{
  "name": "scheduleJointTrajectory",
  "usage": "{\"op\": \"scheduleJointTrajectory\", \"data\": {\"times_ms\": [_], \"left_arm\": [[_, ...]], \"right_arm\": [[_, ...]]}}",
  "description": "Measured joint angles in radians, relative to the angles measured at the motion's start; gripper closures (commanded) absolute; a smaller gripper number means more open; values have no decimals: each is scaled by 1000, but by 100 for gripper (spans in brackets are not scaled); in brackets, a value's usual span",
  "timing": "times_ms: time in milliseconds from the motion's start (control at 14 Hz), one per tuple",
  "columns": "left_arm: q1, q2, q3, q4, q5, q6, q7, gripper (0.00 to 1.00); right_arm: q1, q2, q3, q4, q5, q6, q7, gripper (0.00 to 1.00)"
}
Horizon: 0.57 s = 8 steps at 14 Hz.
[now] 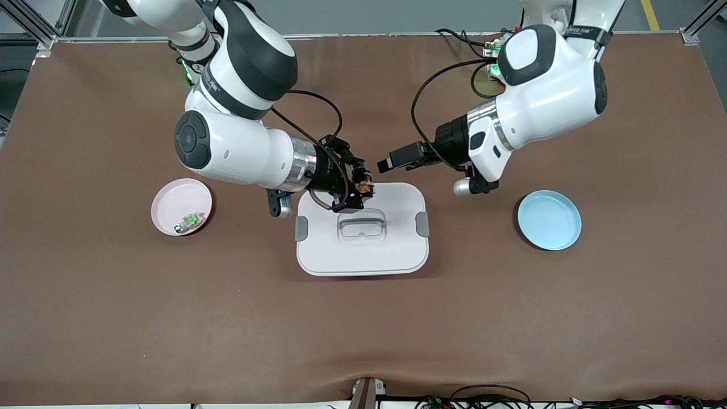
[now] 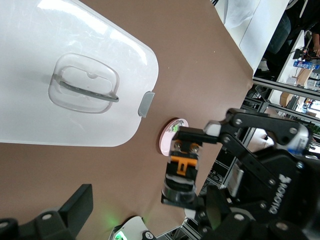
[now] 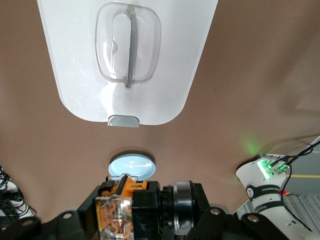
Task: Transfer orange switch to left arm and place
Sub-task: 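Grasp the switch with the left gripper above the white box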
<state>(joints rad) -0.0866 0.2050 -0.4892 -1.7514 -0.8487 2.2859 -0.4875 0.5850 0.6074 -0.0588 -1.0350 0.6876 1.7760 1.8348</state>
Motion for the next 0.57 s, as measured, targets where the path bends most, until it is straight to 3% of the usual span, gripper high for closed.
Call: {"op": "scheduleJointTrajectory", "data": {"times_ms": [571], "left_arm": [[-51, 23, -1, 1, 2, 63, -5, 0]], "right_arm": [[0, 0, 16, 16, 2, 20, 23, 100]]}}
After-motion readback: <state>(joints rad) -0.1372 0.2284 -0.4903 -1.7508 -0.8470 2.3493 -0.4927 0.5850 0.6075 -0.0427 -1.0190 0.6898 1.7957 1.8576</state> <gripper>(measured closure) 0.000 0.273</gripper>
